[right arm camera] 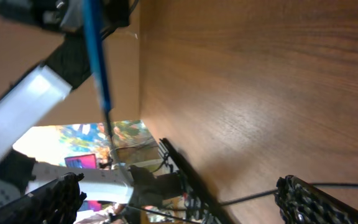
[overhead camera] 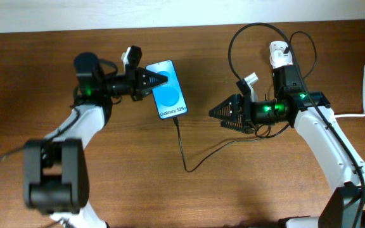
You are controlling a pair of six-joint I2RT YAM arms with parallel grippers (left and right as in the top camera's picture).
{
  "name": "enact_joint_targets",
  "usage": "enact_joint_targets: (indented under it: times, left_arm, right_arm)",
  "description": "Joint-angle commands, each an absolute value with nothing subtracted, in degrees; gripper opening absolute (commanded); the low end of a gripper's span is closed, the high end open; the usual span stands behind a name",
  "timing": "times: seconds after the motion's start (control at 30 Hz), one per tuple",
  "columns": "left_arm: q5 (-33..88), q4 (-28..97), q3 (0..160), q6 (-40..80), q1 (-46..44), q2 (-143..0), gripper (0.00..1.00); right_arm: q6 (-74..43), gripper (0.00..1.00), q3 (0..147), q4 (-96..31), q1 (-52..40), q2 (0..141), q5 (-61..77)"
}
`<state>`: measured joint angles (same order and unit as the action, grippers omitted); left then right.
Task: Plug charger to phone and switch on socket
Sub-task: 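Carry the phone with the left gripper and lower it onto the table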
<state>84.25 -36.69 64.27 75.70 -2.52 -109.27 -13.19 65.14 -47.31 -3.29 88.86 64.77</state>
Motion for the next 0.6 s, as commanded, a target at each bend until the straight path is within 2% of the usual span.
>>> enact_joint_targets:
  times: [0.0,0.23,0.57]
  left_arm:
    - [90.21,-36.69,66.48,69.82,-2.48,-116.07,0.0]
    - [90.02,-36.77,66.48,64.36,-2.55,-122.41,0.0]
    - [84.88,-36.82,66.61,70.24,-2.9,-121.23,0.0]
  right_arm:
    - [-8.86,0.98,66.08,-47.46,-2.85,88.44,63.75]
    - [-6.17,0.98,66.08,-48.05,-2.85,88.42,63.33]
    - [-6.15,0.98,66.08,-48.25,-2.85,88.42,62.24]
